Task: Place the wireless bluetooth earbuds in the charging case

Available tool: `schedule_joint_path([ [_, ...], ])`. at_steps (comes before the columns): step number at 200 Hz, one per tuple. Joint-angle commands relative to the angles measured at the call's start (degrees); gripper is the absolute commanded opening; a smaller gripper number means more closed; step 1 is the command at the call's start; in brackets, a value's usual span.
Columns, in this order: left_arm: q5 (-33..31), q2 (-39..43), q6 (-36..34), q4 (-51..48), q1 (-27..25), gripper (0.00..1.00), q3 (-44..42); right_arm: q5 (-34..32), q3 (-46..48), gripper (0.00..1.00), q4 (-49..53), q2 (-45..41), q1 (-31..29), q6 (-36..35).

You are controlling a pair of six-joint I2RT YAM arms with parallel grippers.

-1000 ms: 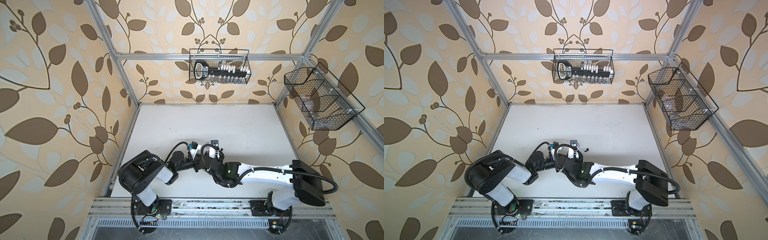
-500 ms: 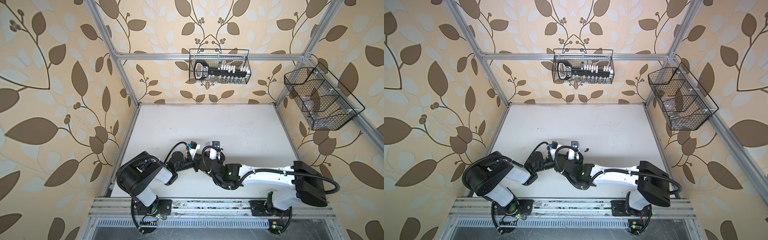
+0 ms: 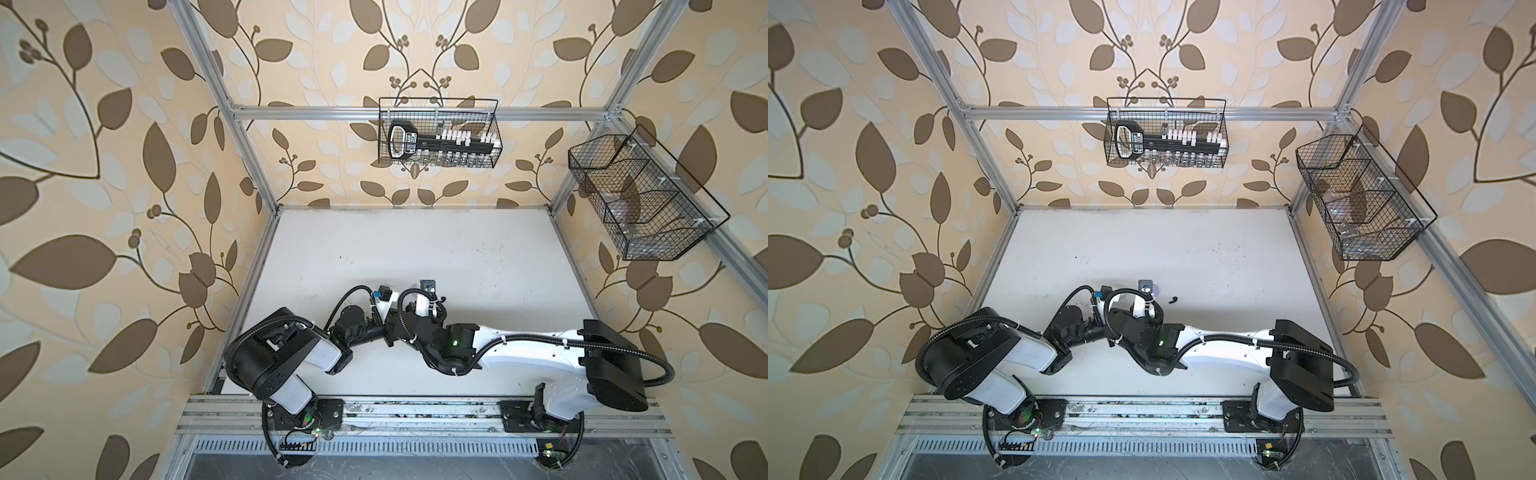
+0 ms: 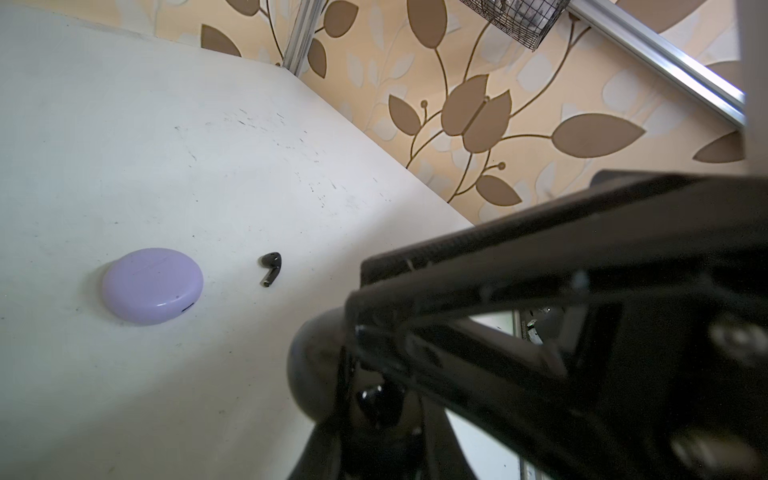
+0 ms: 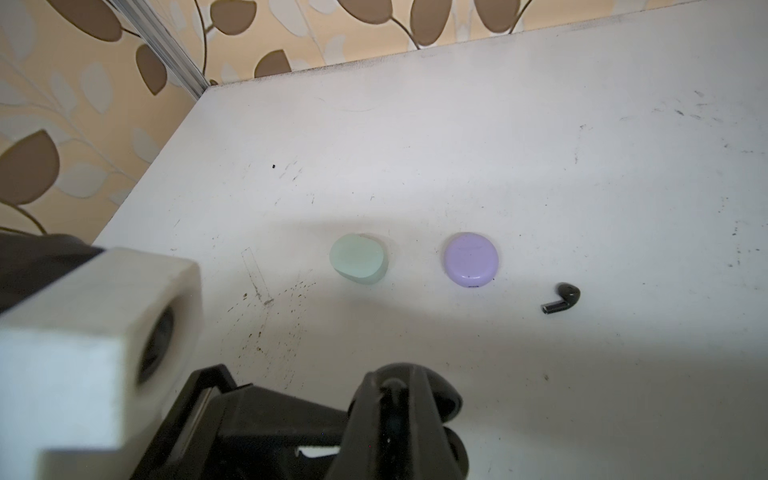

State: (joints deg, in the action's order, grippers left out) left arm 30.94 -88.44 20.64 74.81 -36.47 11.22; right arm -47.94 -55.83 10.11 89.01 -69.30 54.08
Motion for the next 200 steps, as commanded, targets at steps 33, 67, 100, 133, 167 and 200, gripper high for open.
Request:
schedule_joint_path([
  [33, -1.8, 3.1, -3.2, 6.8, -0.1, 0.00, -0.1, -2.5, -0.5, 0.05, 7.9, 1.0, -0.7, 1.3],
  [67, -1.6, 3.1, -3.0, 6.8, -0.1, 0.00, 0.0, -2.5, 0.8, 0.05, 3.8, 0.0, -2.7, -0.2],
  [100, 1.9, 3.0, -3.2, 6.8, -0.2, 0.00, 0.3, -4.7, 1.6, 0.05, 2.4, -2.2, -2.9, -1.1],
  [133, 2.7, 2.3, -3.9, 6.8, -0.2, 0.00, 0.4, -6.8, 3.2, 0.09, -1.2, -6.7, -3.1, -5.4],
  [167, 0.7, 0.6, -4.1, 6.8, -0.2, 0.00, 0.5, -6.9, 4.7, 0.14, 0.0, -12.1, -2.0, -6.5],
  [200, 0.6, -0.2, -4.5, 6.8, -0.1, 0.00, 0.9, -2.5, 8.2, 0.23, 1.1, -18.0, 0.4, -6.0],
])
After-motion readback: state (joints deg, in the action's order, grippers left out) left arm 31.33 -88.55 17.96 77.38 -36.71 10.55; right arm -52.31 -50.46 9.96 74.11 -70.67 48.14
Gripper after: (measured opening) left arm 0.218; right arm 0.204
